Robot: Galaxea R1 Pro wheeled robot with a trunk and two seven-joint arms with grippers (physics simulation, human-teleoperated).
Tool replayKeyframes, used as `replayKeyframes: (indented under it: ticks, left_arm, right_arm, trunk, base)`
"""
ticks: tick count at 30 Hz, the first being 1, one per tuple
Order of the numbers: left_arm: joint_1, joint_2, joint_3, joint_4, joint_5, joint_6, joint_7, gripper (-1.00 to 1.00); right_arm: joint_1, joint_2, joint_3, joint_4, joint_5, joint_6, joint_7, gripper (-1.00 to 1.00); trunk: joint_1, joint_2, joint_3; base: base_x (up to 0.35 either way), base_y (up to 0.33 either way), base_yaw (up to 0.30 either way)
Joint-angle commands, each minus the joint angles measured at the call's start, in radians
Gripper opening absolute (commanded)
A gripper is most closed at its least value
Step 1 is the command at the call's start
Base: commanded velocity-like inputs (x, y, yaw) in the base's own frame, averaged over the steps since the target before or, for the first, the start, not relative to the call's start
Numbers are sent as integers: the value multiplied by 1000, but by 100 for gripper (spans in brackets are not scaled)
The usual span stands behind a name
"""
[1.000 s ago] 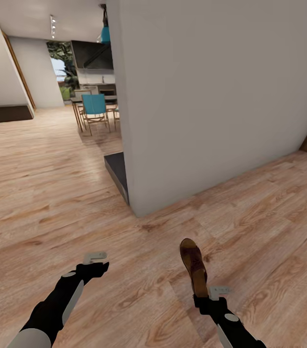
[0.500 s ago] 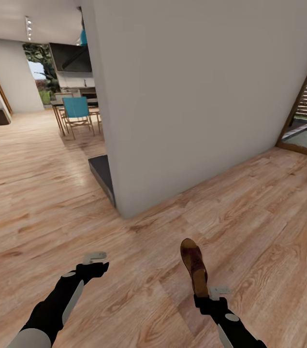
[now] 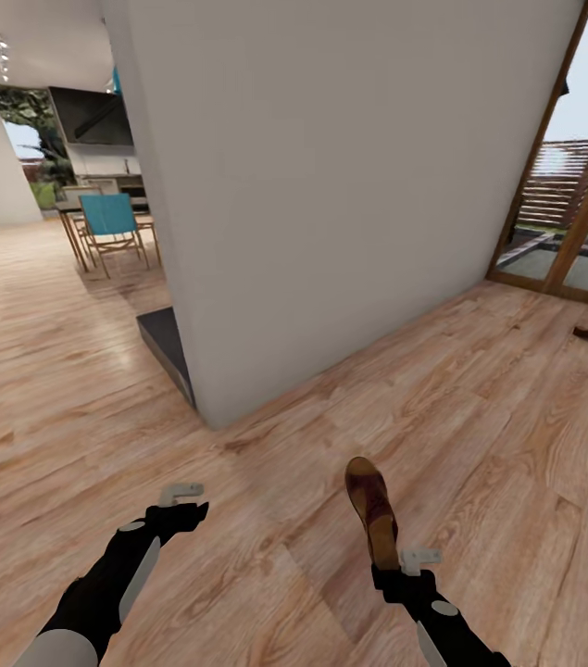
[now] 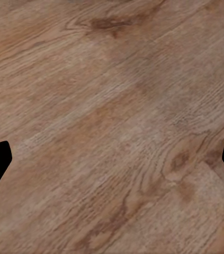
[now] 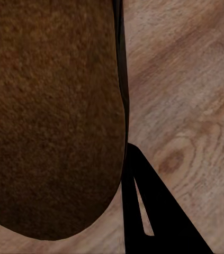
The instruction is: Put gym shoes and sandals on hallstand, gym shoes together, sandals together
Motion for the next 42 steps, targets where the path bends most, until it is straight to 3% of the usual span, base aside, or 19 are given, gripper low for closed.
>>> replayKeyframes:
  ticks: [1, 11, 30, 42]
  left_arm:
    - [0, 1, -2, -2, 10, 6, 1, 100]
    - [0, 1, -3, -1, 10, 6, 1, 100]
    - [0, 1, -5, 0, 10, 6, 1, 100]
    - [0, 1, -5, 0, 10, 6, 1, 100]
  right_arm:
    - [0, 1, -1, 0, -3, 1, 1, -100]
    - [0, 1, -1, -2, -3, 1, 0, -100]
    - [0, 2, -1, -2, -3, 2, 0, -100]
    - [0, 3, -2, -5, -4, 2, 0, -100]
  trunk:
    - [0, 0, 0]
    - [0, 0, 11]
    - [0, 0, 12]
    - [0, 0, 12]
  base:
    - [189, 0, -211]
    - [321, 0, -182]
    - [343, -16, -20]
    - [289, -157, -259]
